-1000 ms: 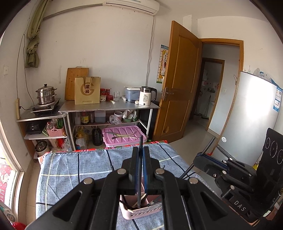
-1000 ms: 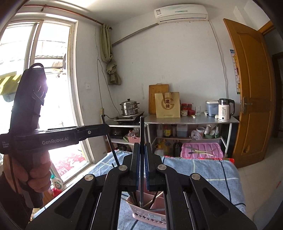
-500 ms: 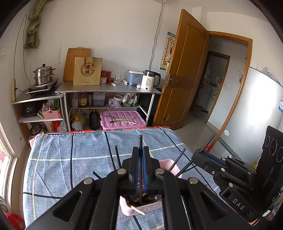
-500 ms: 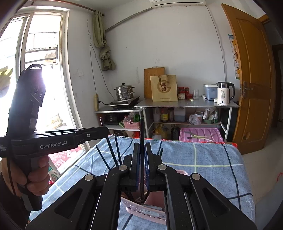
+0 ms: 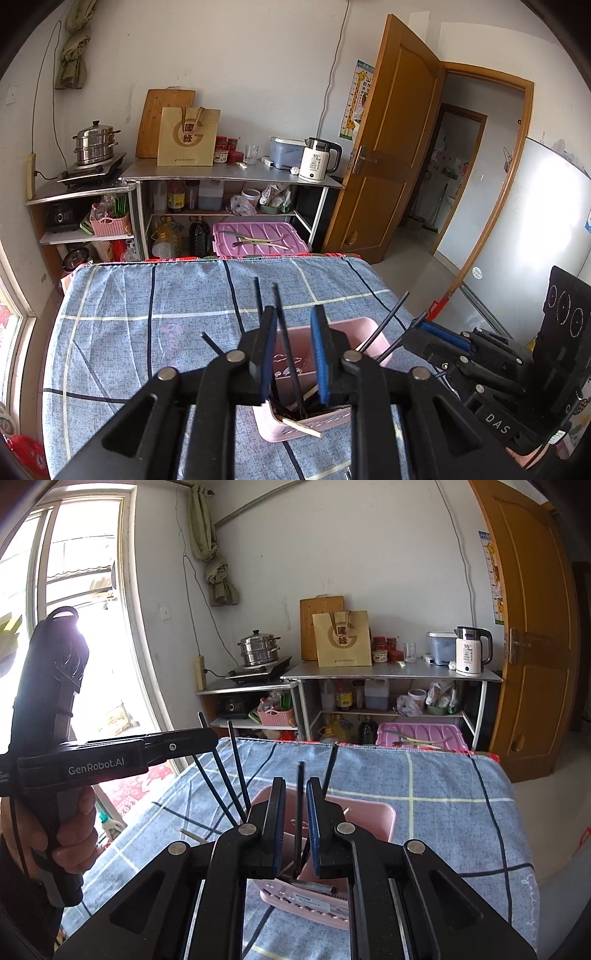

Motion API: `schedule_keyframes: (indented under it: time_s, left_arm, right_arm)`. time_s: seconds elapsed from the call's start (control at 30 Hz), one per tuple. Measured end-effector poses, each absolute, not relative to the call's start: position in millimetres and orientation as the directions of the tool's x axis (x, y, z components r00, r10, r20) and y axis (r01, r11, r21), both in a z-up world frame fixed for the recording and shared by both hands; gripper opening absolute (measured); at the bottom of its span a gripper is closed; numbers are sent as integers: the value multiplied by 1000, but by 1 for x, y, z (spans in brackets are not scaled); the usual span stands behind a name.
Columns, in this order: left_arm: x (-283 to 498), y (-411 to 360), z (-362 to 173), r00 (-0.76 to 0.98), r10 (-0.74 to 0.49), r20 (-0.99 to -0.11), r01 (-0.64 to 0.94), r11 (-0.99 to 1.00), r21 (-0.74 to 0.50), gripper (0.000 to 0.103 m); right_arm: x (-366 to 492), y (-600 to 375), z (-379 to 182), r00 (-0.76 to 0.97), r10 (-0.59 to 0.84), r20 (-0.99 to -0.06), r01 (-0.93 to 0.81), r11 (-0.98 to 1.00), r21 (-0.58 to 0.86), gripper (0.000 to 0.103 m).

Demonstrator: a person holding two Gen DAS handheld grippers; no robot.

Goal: Organize utensils
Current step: 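Open the left tool in the basket while the right tool releases its chopstick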

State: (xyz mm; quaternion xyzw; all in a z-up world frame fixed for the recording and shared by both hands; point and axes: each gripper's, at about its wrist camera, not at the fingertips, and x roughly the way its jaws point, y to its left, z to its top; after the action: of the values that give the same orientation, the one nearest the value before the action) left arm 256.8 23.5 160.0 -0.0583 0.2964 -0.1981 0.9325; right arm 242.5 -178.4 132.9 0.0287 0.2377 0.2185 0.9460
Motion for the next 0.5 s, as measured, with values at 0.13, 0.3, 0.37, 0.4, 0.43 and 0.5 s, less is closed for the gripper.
schedule_keyframes:
  time_s: [0.13,0.3,0.37,0.4,0.43,0.5]
  left_arm:
    - [244,29,171,774,-388,-500,325,922,-211,29]
    - [222,39,183,802,-378,-463,313,926,-214,30]
    - [210,42,186,812,-375,-447,311,927,-211,30]
    - [204,44,188,817,-375,-438,312,926,-211,30]
    - [197,45,188,821,-375,-431,312,926,-211,30]
    - [184,46,188,825,-377,-421,316,926,-208,30]
  right_arm:
    - [225,-187,146,811,422,-405,-396,906,152,13]
    - [204,-196,157,830,418,-370,-391,908,148,13]
    - [192,-200,159,838,411,-358,-388,911,137,13]
    - [186,-201,159,841,409,-353,-387,912,134,13]
    - [186,-201,159,841,409,-353,-387,912,134,13]
    - [171,-205,158,845,408,-345,-388,913,130,13]
